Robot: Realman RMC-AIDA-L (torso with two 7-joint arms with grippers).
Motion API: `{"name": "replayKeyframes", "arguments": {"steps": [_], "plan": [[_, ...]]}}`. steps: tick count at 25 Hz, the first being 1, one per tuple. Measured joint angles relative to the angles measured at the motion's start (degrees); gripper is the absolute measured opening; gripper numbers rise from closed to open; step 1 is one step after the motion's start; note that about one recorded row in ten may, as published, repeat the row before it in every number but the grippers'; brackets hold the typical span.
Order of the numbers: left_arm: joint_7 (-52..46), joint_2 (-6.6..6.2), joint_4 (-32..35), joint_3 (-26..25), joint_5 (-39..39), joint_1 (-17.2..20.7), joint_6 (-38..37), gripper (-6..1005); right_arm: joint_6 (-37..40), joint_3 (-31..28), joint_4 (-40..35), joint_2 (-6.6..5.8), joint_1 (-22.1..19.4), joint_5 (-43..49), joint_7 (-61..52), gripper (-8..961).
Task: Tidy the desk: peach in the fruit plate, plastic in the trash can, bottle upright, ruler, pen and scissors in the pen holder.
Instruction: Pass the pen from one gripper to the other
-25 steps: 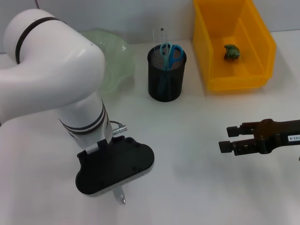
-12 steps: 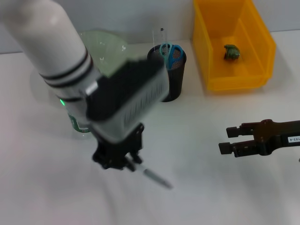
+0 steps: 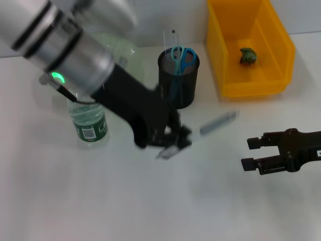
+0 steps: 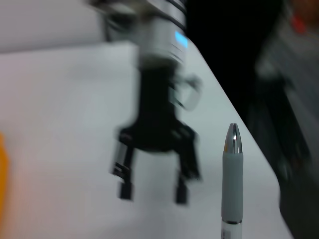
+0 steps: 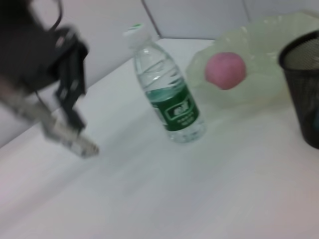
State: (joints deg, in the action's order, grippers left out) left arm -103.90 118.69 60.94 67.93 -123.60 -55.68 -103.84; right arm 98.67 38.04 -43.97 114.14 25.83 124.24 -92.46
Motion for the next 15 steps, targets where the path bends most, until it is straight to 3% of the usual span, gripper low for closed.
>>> {"name": "replayKeyframes", "arguments": {"steps": [2,3,7,11,15], "plan": [[-7.8,-0.08,-1.7,-7.4,1.5,0.2,0.2,132,0.8,0.0,-0.3,0.05,-0.1,0.0,1.7,801],[-7.8,-0.08,-1.7,-7.4,1.5,0.2,0.2,131,0.8,0.0,-0.3,0.05,-0.1,0.0,1.7,801],[-20.3,-0.26,-3.5,-16.8,2.0,1.9,0.6,131,0.9,-0.4,-0.5,0.15,0.0,-0.1,5.3,801],[-26.1,-0.27,-3.1,-17.5,2.0,4.0,1.0,131,0.6,-1.1,-1.5,0.97,-0.1,-0.8,8.8,801],[-31.4,-0.34,-3.1,-17.4,2.1,6.6,0.9,131,-1.5,-3.4,-4.5,3.74,-1.0,-1.3,14.8,801]]}}
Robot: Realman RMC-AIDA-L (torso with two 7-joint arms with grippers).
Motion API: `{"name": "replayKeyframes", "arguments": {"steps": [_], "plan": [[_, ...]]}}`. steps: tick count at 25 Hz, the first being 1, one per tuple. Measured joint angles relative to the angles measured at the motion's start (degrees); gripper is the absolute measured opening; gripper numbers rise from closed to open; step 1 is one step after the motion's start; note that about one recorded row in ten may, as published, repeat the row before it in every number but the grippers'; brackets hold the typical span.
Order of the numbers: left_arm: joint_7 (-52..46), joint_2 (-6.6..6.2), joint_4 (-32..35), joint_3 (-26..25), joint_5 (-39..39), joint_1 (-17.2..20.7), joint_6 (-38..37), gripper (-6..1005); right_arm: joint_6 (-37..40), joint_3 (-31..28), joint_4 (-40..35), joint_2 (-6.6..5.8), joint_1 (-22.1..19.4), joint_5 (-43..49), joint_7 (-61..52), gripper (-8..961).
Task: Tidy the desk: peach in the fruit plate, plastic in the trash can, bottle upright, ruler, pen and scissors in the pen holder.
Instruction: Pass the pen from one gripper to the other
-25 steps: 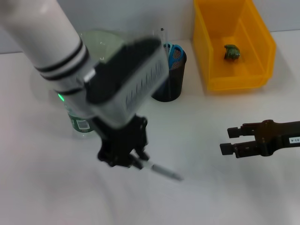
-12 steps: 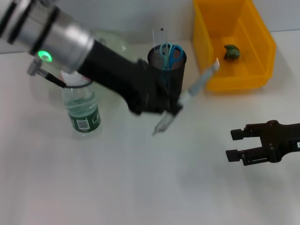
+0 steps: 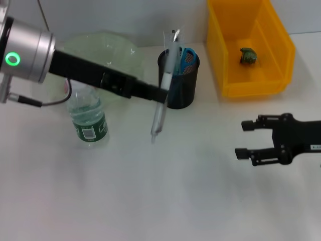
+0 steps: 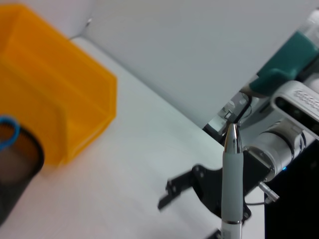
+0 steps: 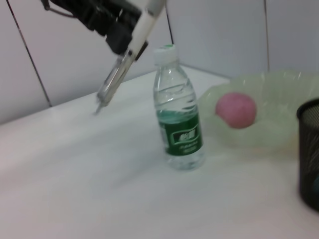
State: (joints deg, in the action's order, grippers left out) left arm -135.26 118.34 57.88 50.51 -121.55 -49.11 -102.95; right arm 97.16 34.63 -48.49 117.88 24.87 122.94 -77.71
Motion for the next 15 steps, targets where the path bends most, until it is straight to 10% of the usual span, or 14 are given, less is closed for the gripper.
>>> {"name": "replayKeyframes", "arguments": {"steps": [15], "plan": [[-14.0,-0.09,1.0,-1.9,1.2,3.4,0.5,132,-7.2,0.0,8.7,1.56,-4.1,-25.6,45.6,800]]}}
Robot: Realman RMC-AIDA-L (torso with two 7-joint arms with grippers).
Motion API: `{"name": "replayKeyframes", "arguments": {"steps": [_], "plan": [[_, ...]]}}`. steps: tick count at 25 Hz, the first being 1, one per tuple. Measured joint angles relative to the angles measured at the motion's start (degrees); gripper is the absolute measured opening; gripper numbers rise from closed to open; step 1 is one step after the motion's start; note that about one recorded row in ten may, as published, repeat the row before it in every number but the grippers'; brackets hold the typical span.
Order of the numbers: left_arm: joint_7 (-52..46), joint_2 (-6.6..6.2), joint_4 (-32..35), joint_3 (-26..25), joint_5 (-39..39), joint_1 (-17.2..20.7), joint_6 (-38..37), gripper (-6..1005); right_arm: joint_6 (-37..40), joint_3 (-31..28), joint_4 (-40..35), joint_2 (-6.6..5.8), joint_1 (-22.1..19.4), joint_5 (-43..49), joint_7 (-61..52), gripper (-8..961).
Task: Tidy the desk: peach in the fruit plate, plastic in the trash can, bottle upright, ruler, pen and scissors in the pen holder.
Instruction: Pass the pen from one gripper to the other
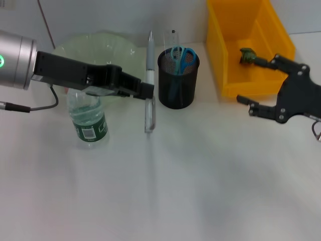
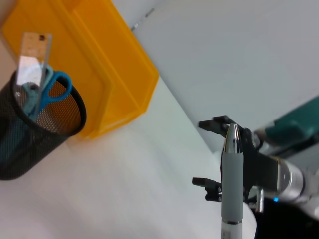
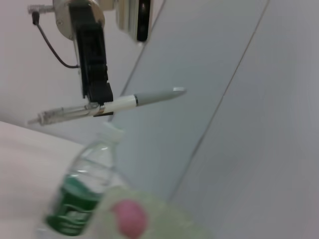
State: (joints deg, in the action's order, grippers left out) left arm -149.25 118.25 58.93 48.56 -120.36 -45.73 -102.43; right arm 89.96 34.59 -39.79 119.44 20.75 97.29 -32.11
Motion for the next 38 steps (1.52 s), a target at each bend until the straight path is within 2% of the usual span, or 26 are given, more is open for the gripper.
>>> {"name": "replayKeyframes", "arguments": {"steps": [6,10,15,24,31,38], "plan": [[-3.8,0.18,-0.3,0.6,1.9,0.4,1.4,132,-1.9,0.1,5.0,-0.09,0.4,-7.4,20.1,799],[-5.3,0.12,-0.7,0.6,2.5,0.3,1.2,132,-1.3,0.2,10.0,-0.58,1.7,-10.9,33.4,799],[-7.9,-0.01,-0.9,0.5,2.5,0.8,1.1,131,2.0,0.2,16.0,-2.94,4.3,-12.5,44.0,799],[-9.8,0.28,-2.8,1.1,4.9,0.2,0.9,132,6.6,0.5,22.1,-5.31,7.6,-12.8,59.4,798],[-12.0,0.33,-2.9,3.2,5.7,-0.7,1.3,131,8.1,3.5,24.1,-5.08,8.9,-12.7,67.9,798],[-12.5,0.18,-2.9,3.6,5.8,-0.7,1.4,132,8.9,4.9,25.1,-4.71,9.9,-12.7,70.2,797]]}}
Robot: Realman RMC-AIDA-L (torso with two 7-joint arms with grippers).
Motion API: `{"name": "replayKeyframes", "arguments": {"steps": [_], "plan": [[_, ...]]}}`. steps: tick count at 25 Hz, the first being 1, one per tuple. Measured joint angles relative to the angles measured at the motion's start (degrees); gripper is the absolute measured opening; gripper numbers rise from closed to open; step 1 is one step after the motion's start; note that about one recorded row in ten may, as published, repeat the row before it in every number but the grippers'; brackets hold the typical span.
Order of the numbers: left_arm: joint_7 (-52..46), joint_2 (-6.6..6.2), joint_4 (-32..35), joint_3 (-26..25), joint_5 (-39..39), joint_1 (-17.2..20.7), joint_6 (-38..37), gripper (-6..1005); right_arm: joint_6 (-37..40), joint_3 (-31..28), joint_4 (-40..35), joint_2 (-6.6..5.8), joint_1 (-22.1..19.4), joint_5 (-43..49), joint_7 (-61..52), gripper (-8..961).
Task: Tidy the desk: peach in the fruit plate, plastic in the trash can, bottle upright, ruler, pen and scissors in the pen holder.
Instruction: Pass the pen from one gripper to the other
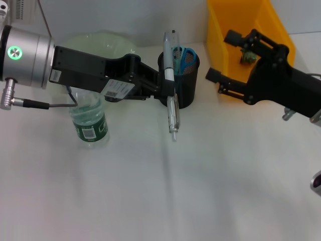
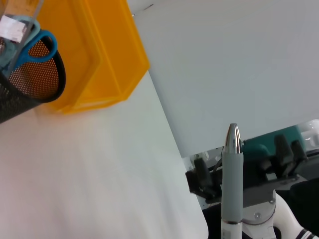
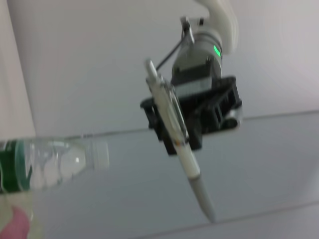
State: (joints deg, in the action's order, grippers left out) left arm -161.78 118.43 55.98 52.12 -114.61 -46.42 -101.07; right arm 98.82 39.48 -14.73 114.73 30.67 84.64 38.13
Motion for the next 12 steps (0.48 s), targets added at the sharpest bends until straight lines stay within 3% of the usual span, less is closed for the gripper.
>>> {"name": "replayKeyframes", "arguments": {"steps": [12], "plan": [[-0.1,-0.22,-1.7,2.4,-0.3,0.2,-1.7,131,0.9,4.8,0.8,0.61,1.3,0.0,2.8,796]]}}
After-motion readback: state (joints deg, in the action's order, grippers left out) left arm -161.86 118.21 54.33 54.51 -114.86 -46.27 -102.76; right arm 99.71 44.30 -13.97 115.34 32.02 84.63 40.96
